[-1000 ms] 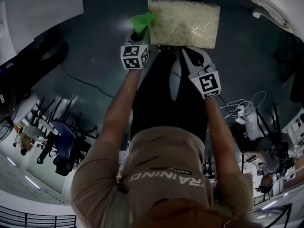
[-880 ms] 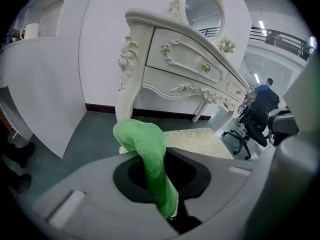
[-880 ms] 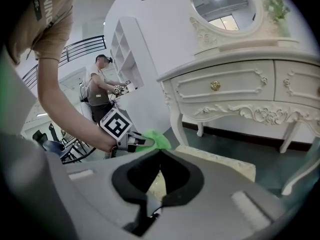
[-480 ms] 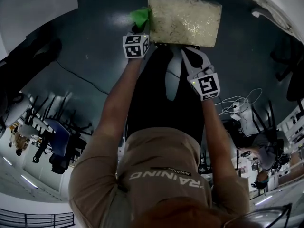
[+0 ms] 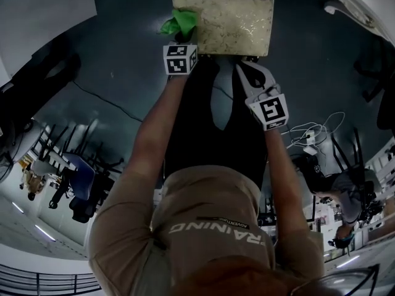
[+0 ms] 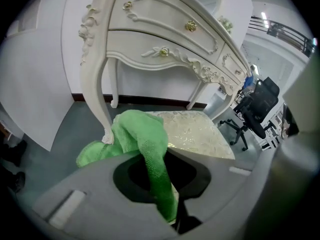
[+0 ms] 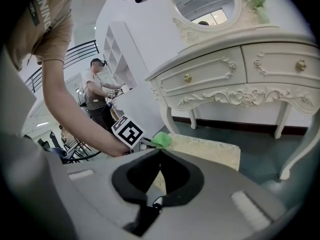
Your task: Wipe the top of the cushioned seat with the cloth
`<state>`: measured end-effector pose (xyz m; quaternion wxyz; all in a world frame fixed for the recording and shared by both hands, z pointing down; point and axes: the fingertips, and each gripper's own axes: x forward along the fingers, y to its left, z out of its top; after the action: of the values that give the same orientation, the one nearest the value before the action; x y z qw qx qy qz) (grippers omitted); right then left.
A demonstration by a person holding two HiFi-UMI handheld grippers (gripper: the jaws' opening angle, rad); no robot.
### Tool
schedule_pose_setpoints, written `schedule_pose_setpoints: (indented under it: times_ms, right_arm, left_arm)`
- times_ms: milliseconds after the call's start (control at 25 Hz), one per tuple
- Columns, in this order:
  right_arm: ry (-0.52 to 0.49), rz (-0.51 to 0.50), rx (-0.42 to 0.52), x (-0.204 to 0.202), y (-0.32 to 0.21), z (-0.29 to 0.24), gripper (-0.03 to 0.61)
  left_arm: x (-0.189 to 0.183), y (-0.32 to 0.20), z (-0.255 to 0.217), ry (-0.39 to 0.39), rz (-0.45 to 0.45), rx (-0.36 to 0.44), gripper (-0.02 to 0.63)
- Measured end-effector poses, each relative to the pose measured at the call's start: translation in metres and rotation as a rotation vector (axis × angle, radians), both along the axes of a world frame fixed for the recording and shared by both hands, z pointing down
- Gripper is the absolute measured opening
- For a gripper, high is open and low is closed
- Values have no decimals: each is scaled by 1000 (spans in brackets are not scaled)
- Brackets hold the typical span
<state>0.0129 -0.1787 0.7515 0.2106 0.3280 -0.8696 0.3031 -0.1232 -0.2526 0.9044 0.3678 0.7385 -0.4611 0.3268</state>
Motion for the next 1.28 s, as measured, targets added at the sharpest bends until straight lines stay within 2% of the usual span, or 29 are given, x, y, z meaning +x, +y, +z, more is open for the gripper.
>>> schedule_pose_setpoints:
  times_ms: [280, 480, 720, 920, 1080, 1280]
  right_arm:
    - [4, -36, -9, 70, 9, 7, 2]
    - [20, -28, -15, 129, 17, 18, 2]
    - [17, -15, -18, 177, 24, 25, 2]
    - [12, 17, -18, 210, 24, 27, 2]
    - [23, 46, -34, 233, 32, 31, 2]
    - [62, 32, -30, 243, 47, 32, 2]
  left_arm:
    - [80, 3, 1, 1, -1, -16, 48]
    - [149, 3, 2, 33, -25, -19, 48]
    - [229, 11, 2, 75, -44, -41, 48]
    - [287, 16, 2, 110, -1, -50, 48]
    - [330, 25, -4, 185, 87, -63, 48]
    - [367, 31, -40, 391, 165, -50, 48]
